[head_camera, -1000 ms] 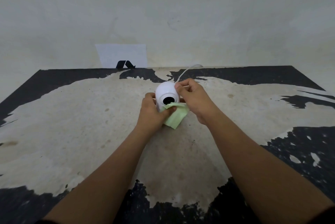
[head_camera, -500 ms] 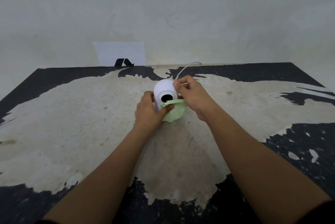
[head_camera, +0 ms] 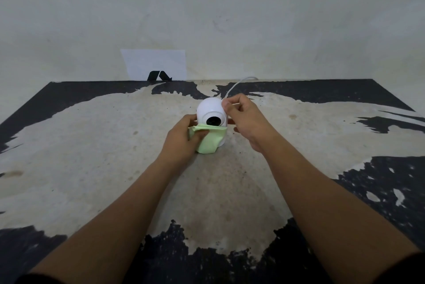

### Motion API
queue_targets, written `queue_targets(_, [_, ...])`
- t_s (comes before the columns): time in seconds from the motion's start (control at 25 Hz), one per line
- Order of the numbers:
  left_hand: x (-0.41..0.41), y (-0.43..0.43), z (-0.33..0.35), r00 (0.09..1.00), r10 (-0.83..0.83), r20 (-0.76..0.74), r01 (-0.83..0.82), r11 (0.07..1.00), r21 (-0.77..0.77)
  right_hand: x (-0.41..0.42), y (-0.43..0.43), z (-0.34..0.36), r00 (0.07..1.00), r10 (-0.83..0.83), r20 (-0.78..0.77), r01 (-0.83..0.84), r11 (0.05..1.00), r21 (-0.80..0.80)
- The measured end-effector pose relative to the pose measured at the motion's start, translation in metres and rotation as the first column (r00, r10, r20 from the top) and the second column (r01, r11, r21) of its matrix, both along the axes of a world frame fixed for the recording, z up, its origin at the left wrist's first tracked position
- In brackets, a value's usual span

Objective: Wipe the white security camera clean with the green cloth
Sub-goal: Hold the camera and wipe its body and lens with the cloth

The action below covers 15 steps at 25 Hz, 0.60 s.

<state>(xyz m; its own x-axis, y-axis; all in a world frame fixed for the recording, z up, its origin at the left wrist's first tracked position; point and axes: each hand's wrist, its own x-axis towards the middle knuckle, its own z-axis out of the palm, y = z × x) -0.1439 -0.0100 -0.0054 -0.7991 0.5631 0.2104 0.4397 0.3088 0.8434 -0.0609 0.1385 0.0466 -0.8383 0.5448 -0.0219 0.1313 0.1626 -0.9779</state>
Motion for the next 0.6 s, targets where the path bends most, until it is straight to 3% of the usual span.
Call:
queue_targets(0.16, [0.004,0.011,-0.011,0.997,0.07,0.023,-0.07,0.997,-0.016,-0.001,0.0,-0.002,1.0,-0.004,-0.015,0.004,1.0,0.002])
queue_targets(0.28, [0.008,0.024,-0.008,0.986,0.164,-0.024,-0.166,0.98,-0.114,-0.002,0.001,-0.004,1.0,-0.006,-0.02,0.006,1.0,0.009])
queue_targets(0.4, [0.017,0.036,-0.005,0.968,0.244,-0.061,-0.249,0.963,-0.1,-0.003,0.002,-0.006,0.999,-0.017,-0.03,0.017,1.0,0.01])
queue_targets(0.6, [0.012,0.024,-0.008,0.975,0.207,-0.077,-0.217,0.96,-0.175,-0.001,0.002,-0.004,1.0,0.003,-0.025,-0.002,1.0,0.01])
